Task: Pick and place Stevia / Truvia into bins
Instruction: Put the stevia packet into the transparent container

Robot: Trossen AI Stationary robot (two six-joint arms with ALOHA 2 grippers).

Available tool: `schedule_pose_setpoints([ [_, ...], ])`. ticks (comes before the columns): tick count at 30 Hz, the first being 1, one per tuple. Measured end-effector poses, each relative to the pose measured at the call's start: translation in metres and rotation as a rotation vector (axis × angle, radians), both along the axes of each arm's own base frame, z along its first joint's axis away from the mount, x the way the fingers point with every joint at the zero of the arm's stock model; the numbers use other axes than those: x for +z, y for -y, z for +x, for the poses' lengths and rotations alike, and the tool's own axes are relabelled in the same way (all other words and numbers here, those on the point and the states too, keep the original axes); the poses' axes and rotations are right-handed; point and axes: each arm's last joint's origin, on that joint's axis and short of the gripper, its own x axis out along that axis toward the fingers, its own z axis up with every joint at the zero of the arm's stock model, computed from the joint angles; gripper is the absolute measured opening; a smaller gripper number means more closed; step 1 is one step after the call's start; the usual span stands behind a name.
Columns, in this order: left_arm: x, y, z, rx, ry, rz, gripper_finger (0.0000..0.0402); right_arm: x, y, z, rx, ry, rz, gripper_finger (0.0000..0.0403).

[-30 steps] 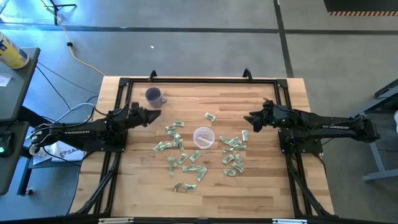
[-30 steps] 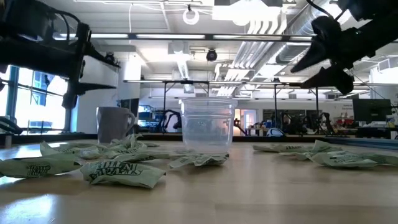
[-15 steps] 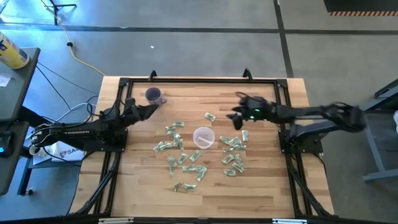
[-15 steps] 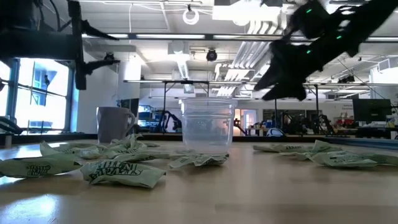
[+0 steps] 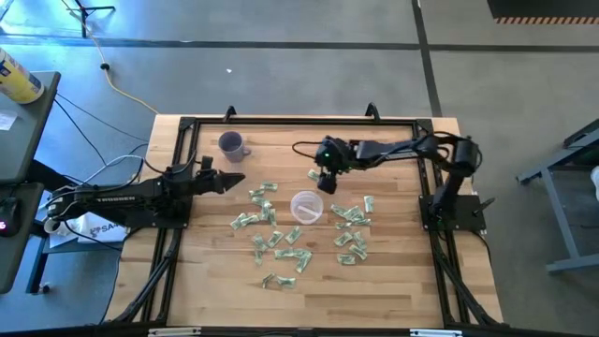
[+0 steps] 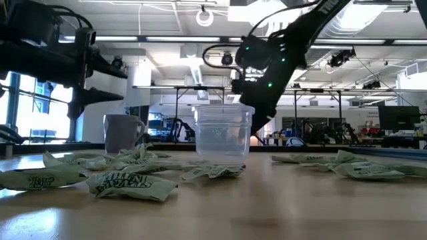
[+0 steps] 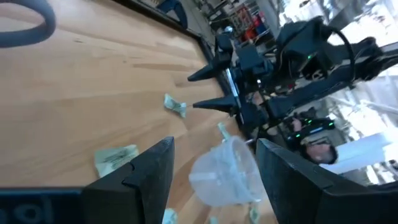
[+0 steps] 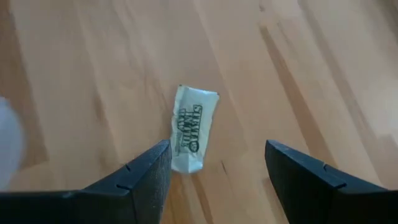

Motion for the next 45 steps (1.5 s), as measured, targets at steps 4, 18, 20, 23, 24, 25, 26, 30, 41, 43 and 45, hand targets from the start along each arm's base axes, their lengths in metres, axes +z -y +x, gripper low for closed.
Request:
schedule_pose_setpoints([
  [4,-0.003,0.000,-0.001,-0.005,-0.040,0.019,0.0262,-0.008,0.003,0.012,0.019,-0.012,0.015,0.0248],
  [18,-0.007,0.000,-0.001,-0.008,-0.078,0.006,0.0262,-0.032,0.001,0.023,0.041,-0.060,0.045,0.0170],
  [20,-0.007,0.000,-0.001,-0.007,-0.075,0.001,0.0262,-0.034,0.002,0.022,0.053,-0.066,0.039,0.0130],
  [23,-0.007,0.000,-0.001,-0.007,-0.075,0.000,0.0262,-0.035,0.004,0.019,0.061,-0.082,0.042,0.0069],
  [24,-0.007,0.000,-0.001,-0.007,-0.074,0.000,0.0262,-0.035,0.006,0.019,0.057,-0.084,0.045,0.0048],
  [25,-0.007,0.000,-0.001,-0.007,-0.074,0.000,0.0262,-0.035,0.008,0.018,0.050,-0.084,0.049,0.0029],
  [26,-0.007,0.000,-0.001,-0.007,-0.074,0.000,0.0262,-0.034,0.010,0.017,0.040,-0.080,0.058,0.0016],
  [30,-0.007,0.000,-0.001,-0.006,-0.072,-0.003,0.0262,-0.024,0.017,0.015,-0.007,-0.099,0.067,0.0017],
  [41,-0.007,0.000,-0.001,-0.007,-0.075,0.000,0.0262,0.067,-0.001,0.037,0.181,-0.024,0.080,0.0006],
  [43,-0.007,0.000,-0.001,-0.007,-0.076,0.000,0.0262,0.076,-0.017,0.043,0.278,-0.016,0.071,0.0003],
  [45,-0.007,0.000,-0.001,-0.010,-0.081,0.015,0.0262,0.080,-0.034,0.047,0.355,-0.037,0.060,0.0005],
])
